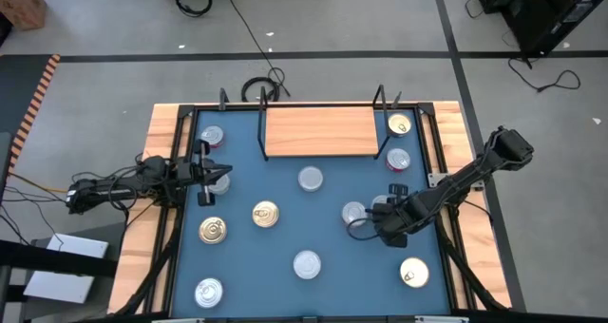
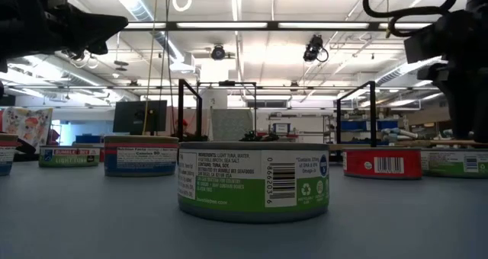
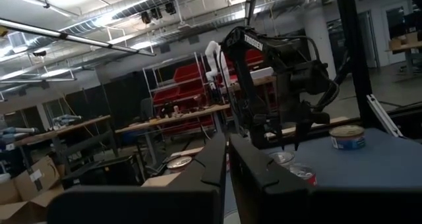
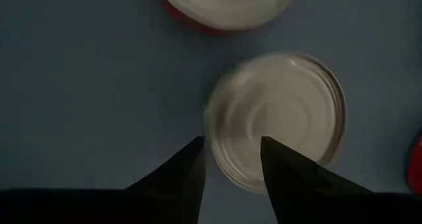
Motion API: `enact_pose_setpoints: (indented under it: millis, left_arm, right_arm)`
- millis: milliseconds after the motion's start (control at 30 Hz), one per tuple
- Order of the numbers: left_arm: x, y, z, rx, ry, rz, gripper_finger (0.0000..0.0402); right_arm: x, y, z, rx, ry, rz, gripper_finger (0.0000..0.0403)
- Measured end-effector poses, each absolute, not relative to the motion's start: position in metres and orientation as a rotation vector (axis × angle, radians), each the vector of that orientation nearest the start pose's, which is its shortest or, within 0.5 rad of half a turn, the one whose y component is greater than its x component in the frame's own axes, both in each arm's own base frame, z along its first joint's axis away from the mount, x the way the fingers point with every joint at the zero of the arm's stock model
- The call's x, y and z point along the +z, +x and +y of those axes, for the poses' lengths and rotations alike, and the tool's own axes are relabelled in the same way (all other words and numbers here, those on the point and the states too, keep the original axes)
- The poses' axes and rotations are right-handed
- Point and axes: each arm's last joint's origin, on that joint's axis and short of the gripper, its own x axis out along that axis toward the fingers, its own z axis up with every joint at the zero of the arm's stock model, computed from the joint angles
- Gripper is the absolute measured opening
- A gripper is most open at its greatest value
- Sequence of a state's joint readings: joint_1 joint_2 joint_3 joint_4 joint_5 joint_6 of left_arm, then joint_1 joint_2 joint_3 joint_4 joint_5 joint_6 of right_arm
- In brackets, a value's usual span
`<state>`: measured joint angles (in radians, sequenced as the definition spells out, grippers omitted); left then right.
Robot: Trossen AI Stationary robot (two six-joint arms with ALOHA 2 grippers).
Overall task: Stack canned seafood by type on shelf
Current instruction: Put the green tuna can on the shelf
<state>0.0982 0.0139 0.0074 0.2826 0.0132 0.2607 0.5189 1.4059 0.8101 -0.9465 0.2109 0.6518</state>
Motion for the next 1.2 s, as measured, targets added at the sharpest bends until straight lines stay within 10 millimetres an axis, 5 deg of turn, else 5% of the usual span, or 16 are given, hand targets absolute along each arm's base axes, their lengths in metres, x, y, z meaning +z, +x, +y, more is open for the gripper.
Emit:
enact_pose_setpoints:
  millis: [433,900,1200]
  left_arm:
    - [0.192,0.094,0.009,0.121,0.272,-0.268,0.0023]
    - [0.192,0.094,0.009,0.136,0.269,-0.265,0.0023]
    - [0.192,0.094,0.009,0.138,0.268,-0.265,0.0023]
  right_arm:
    - [0.153,0.203,0.111,-0.182,-0.158,1.538,0.0111]
    - [0.158,0.211,0.107,-0.142,-0.181,1.578,0.0019]
    - [0.166,0.209,0.103,-0.164,-0.086,1.547,0.0005]
